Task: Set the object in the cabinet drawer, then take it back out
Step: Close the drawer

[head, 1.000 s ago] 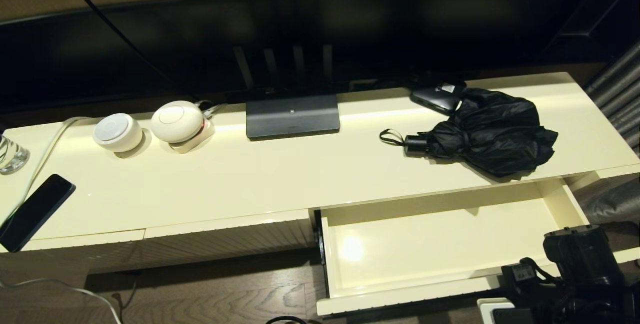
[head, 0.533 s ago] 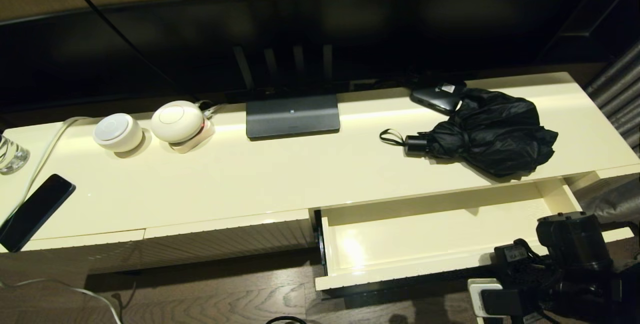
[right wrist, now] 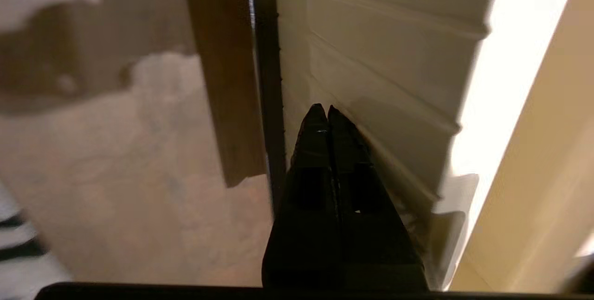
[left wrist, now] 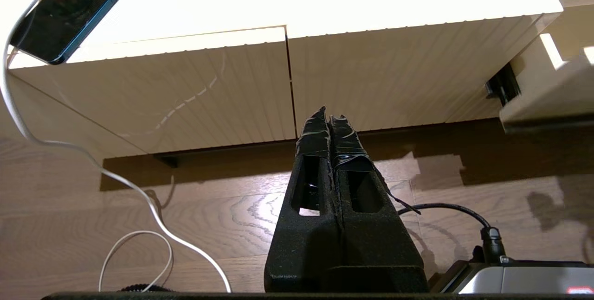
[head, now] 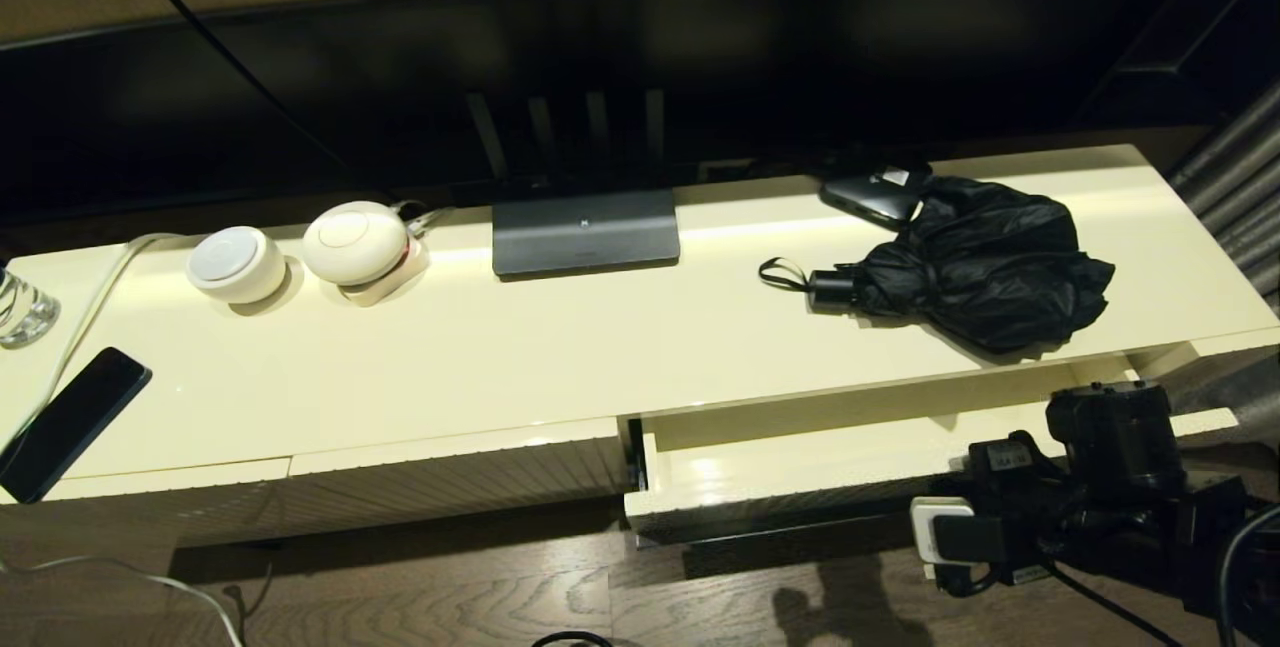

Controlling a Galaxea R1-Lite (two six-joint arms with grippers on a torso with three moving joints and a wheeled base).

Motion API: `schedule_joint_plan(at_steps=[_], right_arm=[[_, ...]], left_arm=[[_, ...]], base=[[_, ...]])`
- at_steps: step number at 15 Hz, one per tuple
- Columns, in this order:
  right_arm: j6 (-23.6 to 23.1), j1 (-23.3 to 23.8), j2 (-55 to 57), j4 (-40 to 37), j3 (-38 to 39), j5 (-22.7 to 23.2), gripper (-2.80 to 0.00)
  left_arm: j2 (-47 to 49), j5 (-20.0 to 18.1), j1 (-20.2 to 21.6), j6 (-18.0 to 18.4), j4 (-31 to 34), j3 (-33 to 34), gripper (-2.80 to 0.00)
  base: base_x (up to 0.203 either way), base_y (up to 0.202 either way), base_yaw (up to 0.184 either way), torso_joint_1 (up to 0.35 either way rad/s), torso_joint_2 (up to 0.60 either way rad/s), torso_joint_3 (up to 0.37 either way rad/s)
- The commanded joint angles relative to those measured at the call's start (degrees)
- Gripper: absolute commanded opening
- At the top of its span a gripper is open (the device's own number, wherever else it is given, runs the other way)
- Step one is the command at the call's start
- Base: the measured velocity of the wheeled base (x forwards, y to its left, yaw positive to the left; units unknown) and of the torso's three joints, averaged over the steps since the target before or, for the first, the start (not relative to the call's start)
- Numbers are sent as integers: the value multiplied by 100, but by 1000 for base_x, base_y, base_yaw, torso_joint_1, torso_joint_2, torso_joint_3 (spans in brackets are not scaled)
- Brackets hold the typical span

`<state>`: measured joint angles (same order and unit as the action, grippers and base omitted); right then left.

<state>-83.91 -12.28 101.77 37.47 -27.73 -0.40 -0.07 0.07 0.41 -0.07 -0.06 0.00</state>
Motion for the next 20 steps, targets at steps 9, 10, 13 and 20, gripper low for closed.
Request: schedule_joint_plan(at_steps=[9, 10, 13, 20], right_arm=[[-56, 112, 537, 366, -679, -20, -280], [-56, 112, 582, 370, -800, -35, -280], [-64, 130, 665, 366, -979, -39, -280], [-90, 231, 743, 375, -1125, -30, -280]], left_arm=[[7, 1, 2, -2, 5, 18, -280], [7, 1, 2, -2, -3, 18, -280], [7, 1, 2, -2, -3, 18, -280], [7, 1, 2, -2, -3, 18, -280]], base=[[0, 0, 0, 0, 0, 0], [0, 0, 0, 0, 0, 0], [0, 0, 0, 0, 0, 0], [0, 0, 0, 0, 0, 0]])
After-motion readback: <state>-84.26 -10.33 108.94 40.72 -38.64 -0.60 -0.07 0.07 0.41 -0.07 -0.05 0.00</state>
